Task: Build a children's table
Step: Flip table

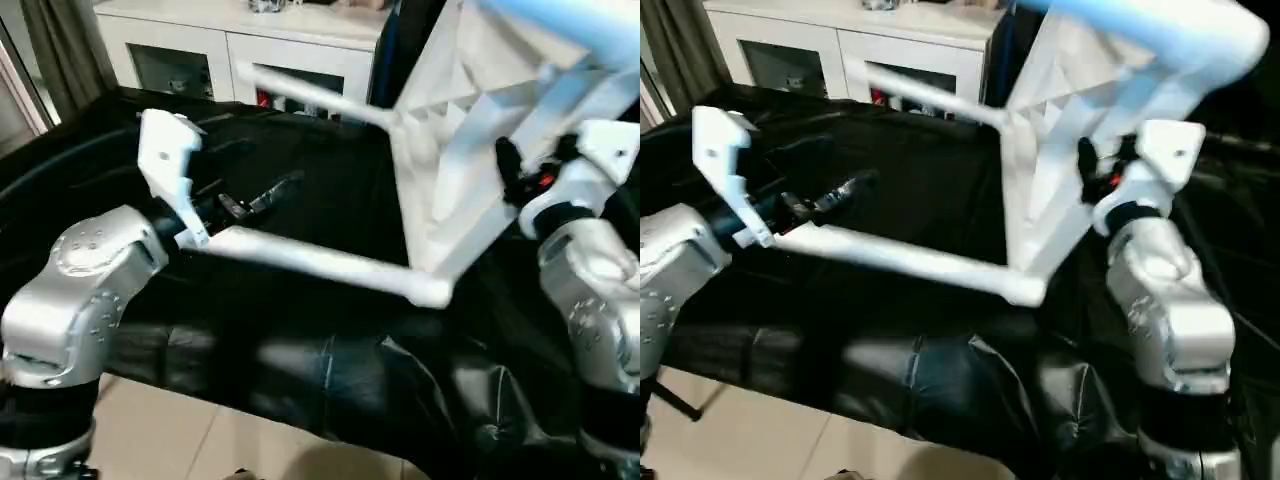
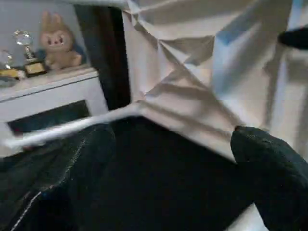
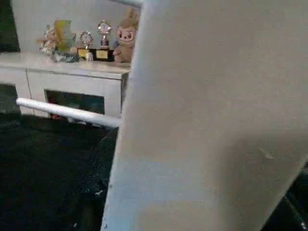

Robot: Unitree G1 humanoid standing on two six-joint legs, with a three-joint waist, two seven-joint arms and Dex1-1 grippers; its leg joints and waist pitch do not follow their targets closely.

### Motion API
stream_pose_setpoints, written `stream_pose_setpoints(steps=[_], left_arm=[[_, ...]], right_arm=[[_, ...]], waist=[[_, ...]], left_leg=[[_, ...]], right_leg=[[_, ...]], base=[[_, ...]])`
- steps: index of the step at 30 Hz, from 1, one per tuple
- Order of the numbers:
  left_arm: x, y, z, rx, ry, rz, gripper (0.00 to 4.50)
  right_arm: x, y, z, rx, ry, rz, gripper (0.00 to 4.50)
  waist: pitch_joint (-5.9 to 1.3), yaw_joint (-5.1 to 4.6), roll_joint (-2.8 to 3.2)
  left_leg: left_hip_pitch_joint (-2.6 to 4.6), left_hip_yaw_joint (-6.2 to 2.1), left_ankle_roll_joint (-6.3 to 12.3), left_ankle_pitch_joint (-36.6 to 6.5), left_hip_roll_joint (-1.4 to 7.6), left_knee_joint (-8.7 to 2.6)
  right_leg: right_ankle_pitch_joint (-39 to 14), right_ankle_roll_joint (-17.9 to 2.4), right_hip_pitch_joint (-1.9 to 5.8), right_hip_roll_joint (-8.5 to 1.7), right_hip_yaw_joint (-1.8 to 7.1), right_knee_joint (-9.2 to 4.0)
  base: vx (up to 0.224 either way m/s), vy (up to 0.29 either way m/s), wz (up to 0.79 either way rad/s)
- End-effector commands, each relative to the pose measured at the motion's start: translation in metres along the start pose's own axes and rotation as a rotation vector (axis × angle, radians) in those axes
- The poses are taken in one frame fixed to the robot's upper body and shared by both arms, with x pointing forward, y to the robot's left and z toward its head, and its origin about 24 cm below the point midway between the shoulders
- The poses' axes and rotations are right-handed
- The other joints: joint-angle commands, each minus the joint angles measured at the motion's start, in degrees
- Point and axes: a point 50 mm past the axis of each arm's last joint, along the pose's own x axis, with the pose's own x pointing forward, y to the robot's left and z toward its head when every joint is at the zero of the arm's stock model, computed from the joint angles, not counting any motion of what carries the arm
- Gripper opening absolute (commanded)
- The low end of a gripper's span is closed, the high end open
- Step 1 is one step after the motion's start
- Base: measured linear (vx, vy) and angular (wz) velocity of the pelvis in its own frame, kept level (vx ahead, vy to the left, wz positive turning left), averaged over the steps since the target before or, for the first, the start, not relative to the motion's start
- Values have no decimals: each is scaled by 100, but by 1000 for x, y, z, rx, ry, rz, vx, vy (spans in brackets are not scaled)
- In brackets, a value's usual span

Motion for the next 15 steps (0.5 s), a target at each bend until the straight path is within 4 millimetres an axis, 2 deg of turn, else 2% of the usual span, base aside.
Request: stream_pose_setpoints(steps=[1, 4, 5, 6, 7, 9, 10, 14, 15], left_arm=[[5, -1, 5, 78, -4, -3, 450], [10, -5, 12, 186, -7, -53, 450], [10, -8, 14, 217, -9, -81, 450], [11, -11, 15, 237, -11, -101, 450], [12, -14, 15, 265, -7, -127, 450], [15, -20, 20, 351, -15, -163, 450], [16, -22, 21, 380, -23, -174, 450], [22, -30, 37, 453, -113, -207, 450], [22, -34, 40, 453, -135, -246, 450]], right_arm=[[-2, -4, -17, -62, 103, -35, 212], [-2, -2, -14, -133, 97, -32, 205], [-2, -2, -14, -147, 98, -28, 205], [-2, -2, -14, -157, 100, -26, 205], [-1, -2, -14, -175, 101, -24, 204], [1, 0, -16, -208, 109, -19, 204], [2, 1, -17, -217, 113, -16, 204], [8, 16, -30, -200, 139, 30, 204], [9, 21, -36, -186, 148, 44, 204]], waist=[[-280, -61, 37], [-279, -57, 18], [-271, -56, -43], [-270, -48, -24], [-267, -53, -51], [-267, -49, -34], [-268, -61, -44], [-255, -82, -59], [-247, -90, -36]], left_leg=[[270, -175, -697, -1768, 266, -477], [288, -190, -765, -1924, 273, -487], [272, -190, -742, -1919, 273, -490], [269, -193, -754, -1920, 276, -495], [266, -191, -752, -1921, 279, -494], [269, -198, -772, -1968, 280, -498], [267, -197, -786, -1980, 279, -497], [250, -206, -791, -2089, 268, -490], [243, -221, -807, -2153, 267, -496]], right_leg=[[-1676, -155, 73, -263, 218, -443], [-1721, -159, 58, -270, 224, -448], [-1739, -145, 62, -271, 221, -467], [-1727, -163, 70, -286, 226, -446], [-1725, -166, 74, -291, 225, -448], [-1762, -183, 66, -299, 228, -445], [-1762, -194, 69, -297, 228, -438], [-1987, -267, 68, -328, 228, -458], [-2066, -275, 84, -333, 224, -455]], base=[[0, 0, 0], [0, 0, 0], [0, 0, 0], [0, 0, 0], [0, 0, 0], [0, 0, 0], [0, 0, 0], [0, 0, 0], [0, 0, 0]])
